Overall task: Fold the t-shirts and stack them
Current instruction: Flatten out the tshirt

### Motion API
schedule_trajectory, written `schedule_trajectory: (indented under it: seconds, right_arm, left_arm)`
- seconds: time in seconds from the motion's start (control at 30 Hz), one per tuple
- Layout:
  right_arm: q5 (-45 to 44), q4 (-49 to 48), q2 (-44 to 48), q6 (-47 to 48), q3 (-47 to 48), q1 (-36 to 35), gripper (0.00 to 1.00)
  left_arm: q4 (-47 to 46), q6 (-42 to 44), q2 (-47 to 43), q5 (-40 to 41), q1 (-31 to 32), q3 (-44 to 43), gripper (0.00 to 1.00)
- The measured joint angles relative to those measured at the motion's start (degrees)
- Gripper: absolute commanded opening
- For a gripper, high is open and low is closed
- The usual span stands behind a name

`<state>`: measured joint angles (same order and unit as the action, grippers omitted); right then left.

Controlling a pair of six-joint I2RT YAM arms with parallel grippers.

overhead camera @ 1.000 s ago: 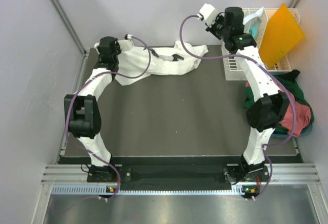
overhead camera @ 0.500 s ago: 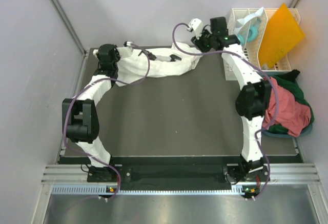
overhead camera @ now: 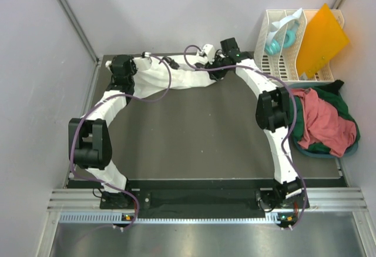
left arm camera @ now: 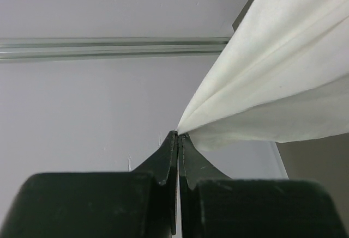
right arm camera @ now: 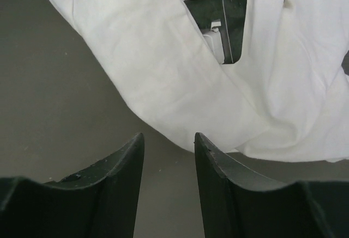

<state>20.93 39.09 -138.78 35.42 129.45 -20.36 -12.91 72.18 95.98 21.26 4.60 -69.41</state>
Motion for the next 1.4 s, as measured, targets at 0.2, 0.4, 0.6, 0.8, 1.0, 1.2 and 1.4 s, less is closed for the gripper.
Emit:
schedule_trajectory:
  seconds: [0.2,0.4,0.6,0.8,1.0,1.2,1.4]
  right_arm:
    - [-1.1,-0.6,0.0,-2.3,0.0,0.1,0.42]
    - [0.7,-2.0,0.1,-9.5,-0.9,2.2,0.43]
    - [4.8,-3.7,0.1,-16.3,-1.2,5.8,0.43]
    - [8.3,-4.8,0.0,-19.8,-1.0,7.0,0.43]
    - [10.8,-5.9,-1.1,-21.8,0.1,6.6,0.43]
    - [10.6,-6.8,-2.7,-22.9,0.1,6.6,0.43]
    - [10.6,-7.0,-4.8,-23.5,0.1,6.6,0.41]
  left_arm:
    - [0.0,0.1,0.0,0.3,0.0,0.2,0.0]
    - [-0.1,0.3,0.0,0.3,0.0,0.2,0.0]
    - [0.0,0.5,0.2,0.3,0.1,0.2,0.0]
    - [0.0,1.2,0.2,0.7,0.4,0.2,0.0]
    - [0.0,1.9,0.2,0.8,0.5,0.2,0.0]
    - [0.0,2.3,0.2,1.1,0.7,0.2,0.0]
    - [0.0,2.5,0.2,1.2,0.9,0.2,0.0]
